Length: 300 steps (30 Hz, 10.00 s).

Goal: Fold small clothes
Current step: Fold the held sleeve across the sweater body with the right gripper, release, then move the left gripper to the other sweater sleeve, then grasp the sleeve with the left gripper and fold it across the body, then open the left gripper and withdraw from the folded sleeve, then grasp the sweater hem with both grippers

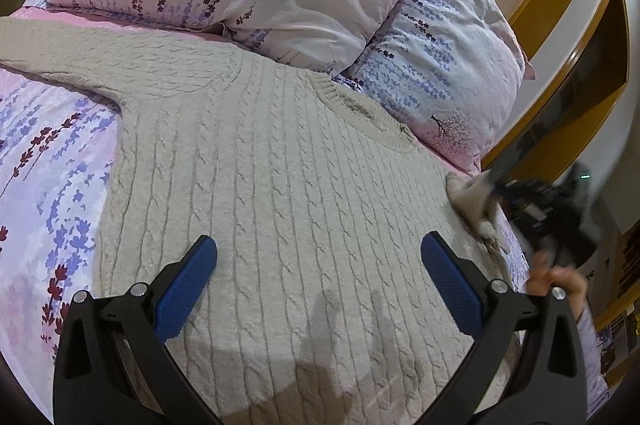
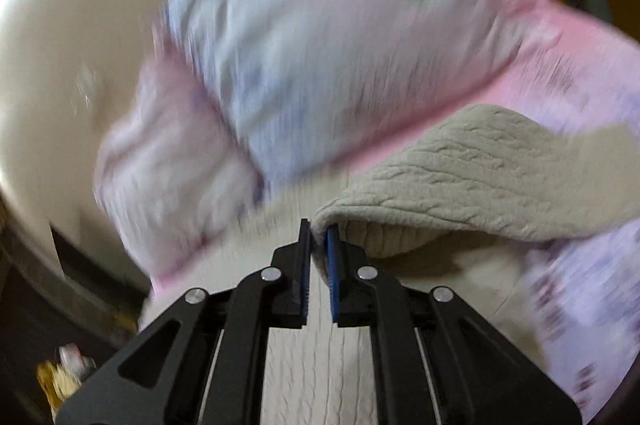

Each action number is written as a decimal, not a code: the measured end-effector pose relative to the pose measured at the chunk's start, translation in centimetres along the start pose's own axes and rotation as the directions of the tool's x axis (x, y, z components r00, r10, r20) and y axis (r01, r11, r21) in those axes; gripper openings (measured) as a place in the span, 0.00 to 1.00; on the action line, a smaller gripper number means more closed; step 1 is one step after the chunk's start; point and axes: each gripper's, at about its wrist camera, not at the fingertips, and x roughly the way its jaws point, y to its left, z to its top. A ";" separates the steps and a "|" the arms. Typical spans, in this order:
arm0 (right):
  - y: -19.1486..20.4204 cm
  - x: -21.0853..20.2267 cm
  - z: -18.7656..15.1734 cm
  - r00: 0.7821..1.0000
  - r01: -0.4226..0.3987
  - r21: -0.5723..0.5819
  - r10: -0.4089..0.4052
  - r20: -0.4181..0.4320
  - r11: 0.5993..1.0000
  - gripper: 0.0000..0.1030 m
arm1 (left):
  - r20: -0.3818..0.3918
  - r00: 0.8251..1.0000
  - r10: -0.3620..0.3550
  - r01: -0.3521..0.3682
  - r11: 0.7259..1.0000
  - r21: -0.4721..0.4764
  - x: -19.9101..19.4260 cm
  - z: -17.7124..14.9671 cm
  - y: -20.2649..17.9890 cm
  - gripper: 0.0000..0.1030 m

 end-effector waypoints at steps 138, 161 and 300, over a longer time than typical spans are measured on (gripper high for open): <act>8.4 5.4 -3.0 0.985 0.009 -0.232 -0.048 -0.164 0.973 0.74 | 0.013 0.995 0.103 -0.059 0.664 -0.745 -6.1 8.9 23.7 0.39; 3.6 1.2 -2.4 0.991 0.000 -0.153 -0.021 -0.133 0.988 0.75 | 0.293 0.951 0.101 0.118 0.755 -0.644 -6.8 14.3 20.4 0.06; -1.3 4.7 2.6 0.982 0.172 -0.144 -0.182 -0.057 0.975 0.06 | -0.213 0.959 0.188 -0.215 0.970 -0.115 10.2 16.5 10.3 0.18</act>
